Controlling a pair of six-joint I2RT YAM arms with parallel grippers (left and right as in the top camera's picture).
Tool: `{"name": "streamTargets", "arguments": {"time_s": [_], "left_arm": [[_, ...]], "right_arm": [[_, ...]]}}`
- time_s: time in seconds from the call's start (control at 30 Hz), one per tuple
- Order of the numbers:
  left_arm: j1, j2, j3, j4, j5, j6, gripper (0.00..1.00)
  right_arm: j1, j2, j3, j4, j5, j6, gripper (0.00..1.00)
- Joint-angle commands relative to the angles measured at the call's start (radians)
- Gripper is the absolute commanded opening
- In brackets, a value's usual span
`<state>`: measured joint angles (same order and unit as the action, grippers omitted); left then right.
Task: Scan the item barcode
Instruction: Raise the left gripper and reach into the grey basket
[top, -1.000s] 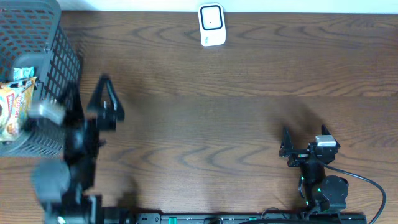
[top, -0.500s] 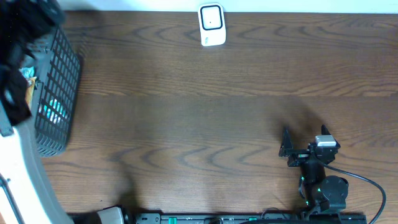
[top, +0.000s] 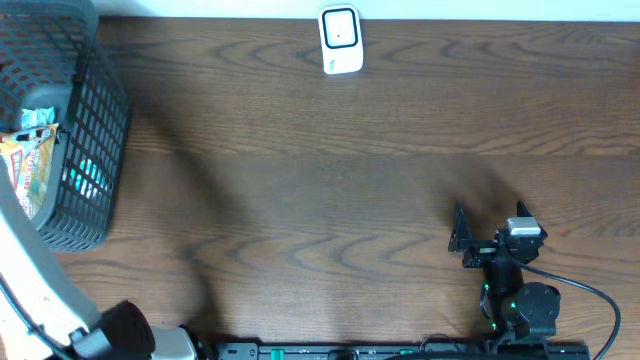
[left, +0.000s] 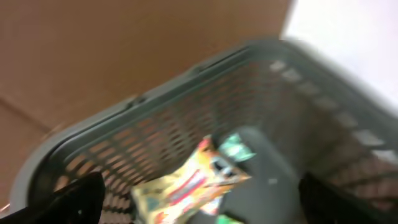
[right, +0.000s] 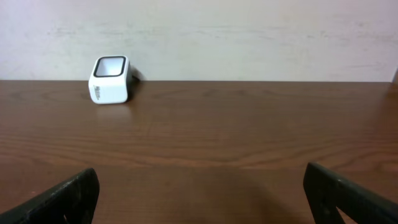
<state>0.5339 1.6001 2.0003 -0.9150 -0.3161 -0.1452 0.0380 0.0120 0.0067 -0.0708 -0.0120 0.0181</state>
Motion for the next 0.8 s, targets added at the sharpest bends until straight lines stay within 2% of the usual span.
{"name": "streamTargets", "arguments": {"time_s": [0.0, 0.1, 0.27, 0.77], "left_arm": [[0.045, 0.063, -0.070, -0.013, -0.051, 0.032, 0.98], [0.071, 0.099, -0.099, 0.000, -0.046, 0.119, 0.98], [0.100, 0.177, -0.121, 0.012, 0.085, 0.268, 0.98], [0.122, 0.421, -0.197, -0.034, 0.096, 0.401, 0.98]], "right_arm": [[0.003, -0.006, -0.002, -0.005, -0.006, 0.011, 0.99], [0.003, -0.006, -0.001, -0.005, -0.006, 0.011, 0.99], [0.003, -0.006, -0.001, -0.005, -0.006, 0.011, 0.99], [0.003, -0.006, -0.002, -0.005, -0.006, 0.011, 0.99]]}}
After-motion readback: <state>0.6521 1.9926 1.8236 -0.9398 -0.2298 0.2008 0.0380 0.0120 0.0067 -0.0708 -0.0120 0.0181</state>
